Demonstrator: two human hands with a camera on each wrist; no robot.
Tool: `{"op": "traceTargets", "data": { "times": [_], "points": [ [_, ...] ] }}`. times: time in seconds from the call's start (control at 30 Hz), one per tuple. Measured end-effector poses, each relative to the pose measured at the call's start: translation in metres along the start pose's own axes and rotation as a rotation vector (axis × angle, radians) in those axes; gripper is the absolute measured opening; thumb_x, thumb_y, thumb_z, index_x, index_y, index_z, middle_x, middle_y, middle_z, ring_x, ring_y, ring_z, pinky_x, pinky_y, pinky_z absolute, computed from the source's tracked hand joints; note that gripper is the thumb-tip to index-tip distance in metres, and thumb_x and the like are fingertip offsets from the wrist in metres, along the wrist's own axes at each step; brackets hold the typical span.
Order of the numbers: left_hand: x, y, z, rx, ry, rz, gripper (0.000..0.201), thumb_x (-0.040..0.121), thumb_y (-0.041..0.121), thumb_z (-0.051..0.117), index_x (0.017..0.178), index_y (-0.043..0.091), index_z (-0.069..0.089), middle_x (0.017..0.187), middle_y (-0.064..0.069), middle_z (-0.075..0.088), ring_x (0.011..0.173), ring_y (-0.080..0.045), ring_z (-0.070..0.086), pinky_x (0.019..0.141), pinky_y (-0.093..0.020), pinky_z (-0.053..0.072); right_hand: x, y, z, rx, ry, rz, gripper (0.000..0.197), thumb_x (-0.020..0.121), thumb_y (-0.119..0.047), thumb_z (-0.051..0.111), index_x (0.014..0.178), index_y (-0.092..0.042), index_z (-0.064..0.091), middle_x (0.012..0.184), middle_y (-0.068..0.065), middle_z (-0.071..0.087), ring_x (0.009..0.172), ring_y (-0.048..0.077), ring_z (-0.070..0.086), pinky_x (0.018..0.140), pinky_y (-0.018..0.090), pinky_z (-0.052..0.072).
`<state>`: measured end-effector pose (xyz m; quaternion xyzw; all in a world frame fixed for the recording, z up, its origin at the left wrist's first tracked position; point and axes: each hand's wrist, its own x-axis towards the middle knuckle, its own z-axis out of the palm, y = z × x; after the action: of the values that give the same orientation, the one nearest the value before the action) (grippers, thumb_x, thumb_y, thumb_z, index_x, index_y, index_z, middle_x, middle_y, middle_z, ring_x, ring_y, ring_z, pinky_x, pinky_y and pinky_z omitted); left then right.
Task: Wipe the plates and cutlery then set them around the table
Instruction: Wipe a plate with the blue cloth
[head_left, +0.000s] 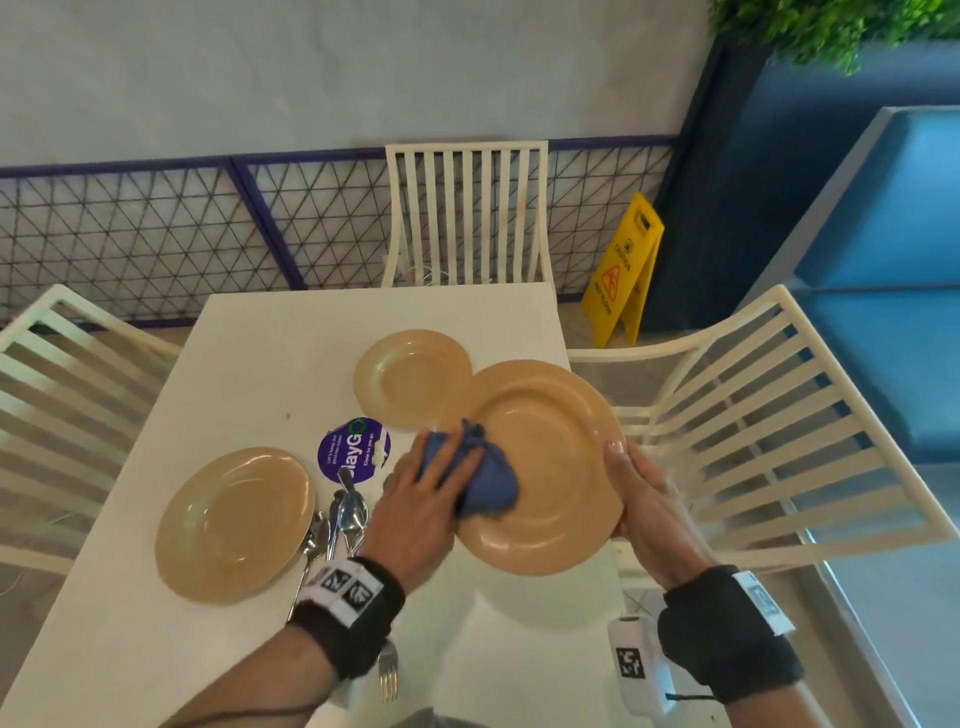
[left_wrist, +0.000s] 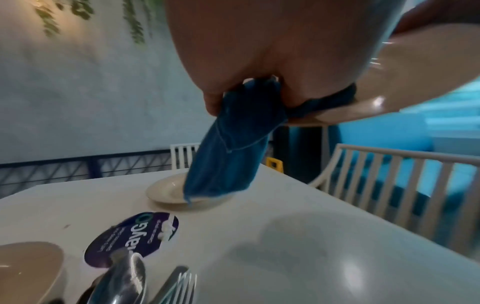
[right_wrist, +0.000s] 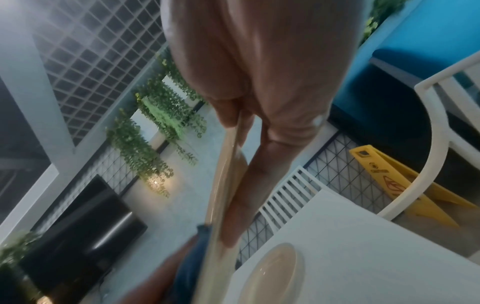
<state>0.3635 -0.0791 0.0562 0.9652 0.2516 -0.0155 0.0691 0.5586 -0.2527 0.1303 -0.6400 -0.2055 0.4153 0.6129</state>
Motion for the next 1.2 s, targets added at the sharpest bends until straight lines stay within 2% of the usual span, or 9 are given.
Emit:
{"op": "traceTargets", "data": {
  "times": [0.13,0.23,0.4,0.53,0.67,0.77,0.87,1.0,1.2],
  "points": [
    [0.038,0.021,-0.036,-0.246,0.103,-0.103,0.086,0.09,0.009,0.049,0.161,0.028,0.004,0.17,0.001,-0.008,0.155,-0.038,-0.008,0.125,-0.054,0.017,0.002,0.008,0.031,-0.025,-0.061,0.028,0.029,0.102,-0.045,0.039,0.117,-0.041,0.063,0.107,0.002,0.075,0.095,0.027,0.073,0.08,0.061,0.058],
    [0.043,0.068,-0.057,-0.413,0.122,0.052,0.071,0.096,0.029,0.03,0.161,0.026,0.002,0.169,0.003,-0.014,0.155,-0.023,-0.017,0.127,-0.048,0.005,0.009,0.005,0.041,0.078,-0.056,0.022,0.035,0.103,-0.038,0.037,0.129,-0.028,0.058,0.11,0.001,0.076,0.099,0.022,0.073,0.082,0.051,0.06],
    [-0.001,0.07,-0.019,-0.1,0.143,0.279,0.079,0.086,0.019,0.049,0.158,0.03,0.02,0.17,0.006,0.003,0.156,-0.03,0.013,0.123,-0.054,0.02,0.012,-0.009,0.007,0.221,0.044,-0.038,0.037,0.097,-0.043,0.041,0.126,-0.028,0.059,0.117,0.004,0.073,0.104,0.027,0.072,0.078,0.047,0.062],
    [-0.005,0.013,-0.01,-0.006,0.064,0.115,0.075,0.083,0.021,0.047,0.154,0.033,0.028,0.168,0.004,0.016,0.153,-0.039,0.021,0.114,-0.062,0.033,0.003,-0.003,0.003,0.065,0.021,-0.031,0.03,0.1,-0.046,0.037,0.116,-0.05,0.063,0.11,0.001,0.074,0.094,0.031,0.073,0.073,0.062,0.059],
    [0.031,0.006,-0.04,-0.206,0.106,-0.097,0.073,0.091,0.027,0.023,0.16,0.031,0.003,0.167,0.005,-0.018,0.154,-0.039,-0.013,0.126,-0.055,0.006,0.001,0.004,0.038,-0.023,-0.099,-0.022,0.029,0.096,-0.05,0.04,0.109,-0.054,0.065,0.108,-0.004,0.075,0.094,0.024,0.074,0.074,0.056,0.06],
    [0.039,0.045,-0.057,-0.361,0.132,-0.016,0.07,0.095,0.028,0.022,0.158,0.033,-0.007,0.162,0.009,-0.029,0.152,-0.028,-0.026,0.125,-0.048,-0.011,0.008,0.002,0.054,-0.033,-0.109,-0.075,0.035,0.094,-0.046,0.04,0.123,-0.041,0.059,0.109,-0.006,0.076,0.097,0.019,0.073,0.081,0.043,0.061],
    [0.02,0.069,-0.044,-0.311,0.09,0.068,0.063,0.101,0.043,0.016,0.161,0.032,0.0,0.169,0.011,-0.013,0.156,-0.024,-0.016,0.126,-0.054,-0.003,0.02,-0.008,0.045,0.08,-0.022,-0.131,0.039,0.097,-0.039,0.039,0.125,-0.022,0.061,0.118,-0.001,0.073,0.111,0.016,0.069,0.097,0.038,0.055],
    [-0.012,0.041,-0.026,-0.058,0.122,0.108,0.063,0.095,0.033,0.045,0.154,0.038,0.028,0.169,0.012,0.011,0.155,-0.036,0.012,0.119,-0.068,0.017,0.026,-0.007,0.026,0.115,0.057,-0.145,0.03,0.105,-0.034,0.037,0.12,-0.026,0.061,0.108,0.001,0.075,0.094,0.019,0.072,0.074,0.038,0.062],
    [0.001,-0.019,-0.071,-0.775,0.392,-0.245,0.039,0.104,0.01,0.045,0.141,0.02,0.051,0.153,0.008,0.041,0.141,-0.009,0.038,0.119,-0.032,0.035,0.037,0.042,0.03,0.33,0.085,0.099,0.034,0.105,-0.029,0.043,0.133,-0.016,0.057,0.12,0.014,0.07,0.105,0.029,0.069,0.076,0.042,0.061]
  ]
}}
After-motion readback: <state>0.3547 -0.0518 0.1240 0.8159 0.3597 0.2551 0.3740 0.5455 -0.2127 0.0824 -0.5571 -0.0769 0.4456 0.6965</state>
